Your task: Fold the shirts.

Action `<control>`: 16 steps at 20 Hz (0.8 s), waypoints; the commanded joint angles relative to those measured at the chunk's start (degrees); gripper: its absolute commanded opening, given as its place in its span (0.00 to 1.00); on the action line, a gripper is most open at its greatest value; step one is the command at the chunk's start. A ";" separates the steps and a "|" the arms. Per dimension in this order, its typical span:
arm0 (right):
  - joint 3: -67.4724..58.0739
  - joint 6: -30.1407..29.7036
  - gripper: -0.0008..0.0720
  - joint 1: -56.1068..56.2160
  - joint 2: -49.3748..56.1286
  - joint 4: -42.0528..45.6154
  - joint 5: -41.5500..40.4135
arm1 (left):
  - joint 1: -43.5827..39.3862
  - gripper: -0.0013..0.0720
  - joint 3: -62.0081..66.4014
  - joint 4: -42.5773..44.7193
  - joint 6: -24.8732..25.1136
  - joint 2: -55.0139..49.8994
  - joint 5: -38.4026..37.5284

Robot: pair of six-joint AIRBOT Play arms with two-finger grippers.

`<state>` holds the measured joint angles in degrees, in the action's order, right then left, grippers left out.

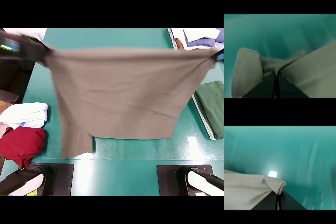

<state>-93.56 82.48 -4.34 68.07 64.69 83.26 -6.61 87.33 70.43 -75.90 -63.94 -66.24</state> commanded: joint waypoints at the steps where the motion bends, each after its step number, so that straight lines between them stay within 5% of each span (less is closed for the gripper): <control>1: 6.58 0.00 0.03 -0.11 10.69 -0.24 -6.47 | 0.04 0.06 -7.15 -0.22 3.76 -12.04 8.85; 8: 3.13 0.02 0.03 1.99 25.70 -0.70 -15.17 | 0.04 0.07 -7.15 -0.13 2.49 -25.49 23.26; 10: -0.44 0.07 0.06 2.99 28.20 -0.72 -15.13 | 0.04 0.66 -7.15 -0.15 1.86 -25.53 23.56; 11: -2.38 0.07 0.37 3.17 29.09 -0.70 -14.67 | 0.07 0.77 -7.13 -0.04 1.18 -25.53 22.86; 12: -4.28 0.07 0.59 3.17 29.55 -0.74 -13.55 | 0.07 0.77 -6.99 0.37 1.22 -25.49 21.81; 16: -9.77 -0.59 0.60 1.57 27.96 -0.70 -1.42 | 3.67 0.77 -2.14 3.45 0.70 -23.67 5.70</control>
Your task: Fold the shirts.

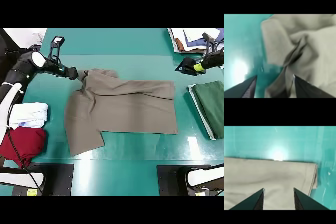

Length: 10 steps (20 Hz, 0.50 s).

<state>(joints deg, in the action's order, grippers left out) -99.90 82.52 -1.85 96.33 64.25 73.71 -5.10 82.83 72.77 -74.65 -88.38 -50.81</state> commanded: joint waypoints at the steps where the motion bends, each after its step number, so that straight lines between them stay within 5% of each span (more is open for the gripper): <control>1: -2.25 -1.66 0.60 -1.14 -1.90 -0.28 10.58 | 4.50 0.77 2.21 0.26 -0.59 2.16 -13.51; 5: 11.47 -6.62 0.59 -3.04 -11.91 -2.38 14.78 | 14.21 0.77 -3.06 -8.50 1.18 5.53 -26.03; 10: 30.84 -10.23 0.60 -7.50 -23.04 -12.24 13.75 | 19.32 0.77 -20.39 -13.53 4.02 8.50 -26.82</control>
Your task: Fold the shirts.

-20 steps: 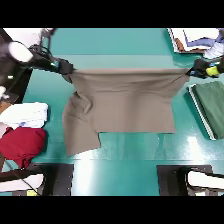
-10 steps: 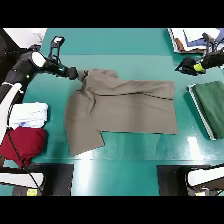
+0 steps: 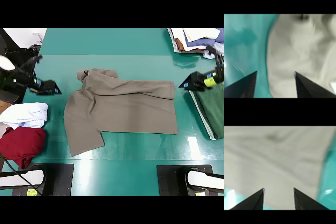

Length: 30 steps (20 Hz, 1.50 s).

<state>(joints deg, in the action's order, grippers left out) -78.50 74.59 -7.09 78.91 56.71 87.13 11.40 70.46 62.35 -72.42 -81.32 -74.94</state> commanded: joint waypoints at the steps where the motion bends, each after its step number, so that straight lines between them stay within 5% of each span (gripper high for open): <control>1: 11.82 -2.29 0.59 -2.82 -7.08 -4.66 -0.22 | 2.80 0.77 -10.62 -3.30 2.40 1.60 -1.92; 12: 20.04 -2.27 0.59 -6.71 -15.30 -4.61 -3.30 | 0.48 0.76 -21.55 -8.79 5.42 1.55 7.45; 14: 20.04 -2.25 0.59 -6.73 -15.30 -4.35 -3.15 | -2.27 0.48 -21.53 -8.76 5.38 1.57 7.85; 16: 20.06 -2.21 0.59 -6.71 -15.32 -2.82 -2.47 | -4.00 0.05 -21.49 -8.76 5.33 1.62 8.48; 21: 25.88 -0.92 0.59 -7.50 -15.34 9.42 0.20 | -3.87 0.06 -17.94 -8.74 4.94 3.85 7.50; 30: 45.51 -3.80 0.63 -21.16 -15.17 3.19 -11.87 | -3.87 0.06 -16.79 -8.59 5.20 9.25 9.07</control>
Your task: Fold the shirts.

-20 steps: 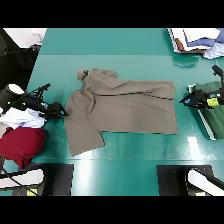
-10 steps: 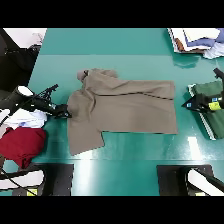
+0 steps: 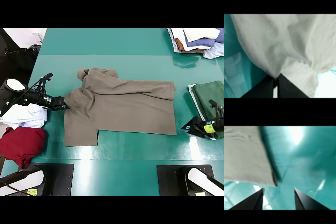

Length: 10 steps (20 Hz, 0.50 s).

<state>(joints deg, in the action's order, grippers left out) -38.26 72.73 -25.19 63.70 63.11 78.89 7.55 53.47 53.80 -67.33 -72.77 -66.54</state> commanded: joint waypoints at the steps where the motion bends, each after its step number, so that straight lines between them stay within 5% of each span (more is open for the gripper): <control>1: 6.40 -2.27 0.63 -2.99 0.04 -3.87 -4.42 | -0.02 0.06 0.20 -0.02 0.11 0.70 0.87; 9: 7.93 -2.27 0.59 6.69 4.46 -9.66 -8.31 | -0.02 0.06 0.20 0.00 0.17 0.70 1.01; 10: 7.89 -2.29 0.46 8.17 5.53 -9.51 -8.31 | -0.02 0.06 0.20 0.04 0.28 0.70 0.76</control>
<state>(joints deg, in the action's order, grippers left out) -30.76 70.52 -20.51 66.57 54.72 71.79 7.55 53.63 53.78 -67.20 -72.12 -65.54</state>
